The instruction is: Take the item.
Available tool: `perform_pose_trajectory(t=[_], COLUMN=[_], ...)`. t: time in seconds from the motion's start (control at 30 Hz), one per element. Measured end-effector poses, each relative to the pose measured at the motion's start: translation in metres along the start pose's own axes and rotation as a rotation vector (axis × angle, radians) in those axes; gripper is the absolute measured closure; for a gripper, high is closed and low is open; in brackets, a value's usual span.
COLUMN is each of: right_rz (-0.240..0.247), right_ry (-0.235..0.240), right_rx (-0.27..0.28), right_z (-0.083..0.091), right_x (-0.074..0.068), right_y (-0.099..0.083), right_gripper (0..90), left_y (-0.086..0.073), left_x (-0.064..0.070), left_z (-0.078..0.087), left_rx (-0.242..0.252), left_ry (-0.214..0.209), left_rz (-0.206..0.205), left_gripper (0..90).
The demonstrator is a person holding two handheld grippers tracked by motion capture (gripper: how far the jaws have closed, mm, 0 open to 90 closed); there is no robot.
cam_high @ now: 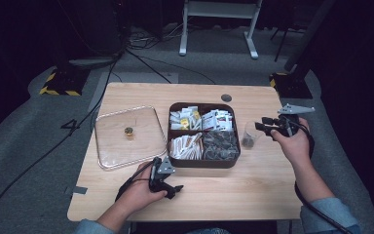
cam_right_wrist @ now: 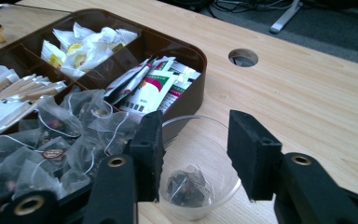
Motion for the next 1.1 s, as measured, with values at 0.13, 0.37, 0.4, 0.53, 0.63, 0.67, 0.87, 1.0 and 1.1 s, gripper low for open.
perform_pose_trajectory(t=[0.13,0.37,0.4,0.53,0.63,0.67,0.87,1.0,1.1], right_rz=[0.0,-0.011,-0.012,-0.035,-0.018,-0.002,0.052,0.048,0.017], right_ry=[0.008,0.004,0.003,0.02,0.038,0.041,0.053,0.079,0.084], right_rx=[0.016,0.039,0.042,0.045,0.031,0.03,-0.01,-0.014,-0.01], right_z=[0.012,0.033,0.035,0.042,0.045,0.046,0.048,0.044,0.037], right_x=[-0.002,-0.001,-0.001,-0.004,-0.008,-0.01,-0.018,-0.019,-0.014], right_y=[0.0,-0.011,-0.013,-0.025,-0.037,-0.041,-0.068,-0.086,-0.1], right_gripper=[49.1,43.0,42.1,36.5,32.4,31.0,28.0,28.0,28.1], left_y=[0.0,-0.003,-0.003,-0.001,-0.004,-0.005,-0.012,-0.014,-0.015], left_x=[0.0,0.004,0.005,0.008,0.007,0.007,0.006,0.005,0.006], left_z=[0.002,0.01,0.012,0.02,0.021,0.021,0.024,0.026,0.028], left_rx=[0.016,0.001,0.001,0.038,0.034,0.031,0.023,0.024,0.031], left_ry=[0.032,0.045,0.042,0.028,0.035,0.04,0.074,0.091,0.103], left_rz=[0.034,0.079,0.092,0.091,0.097,0.099,0.128,0.14,0.151], left_gripper=[16.9,27.6,27.5,27.9,28.0,28.0,26.3,25.9,25.7])
Point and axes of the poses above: each handheld gripper's, and its own axes: z roughly backward along the jaws, y roughly out of its top, x roughly to its right, the point moved 3 cm from there along -z, roughly forward along the jaws, and after that the axes turned 2 degrees about z, right-handed, at the moved point
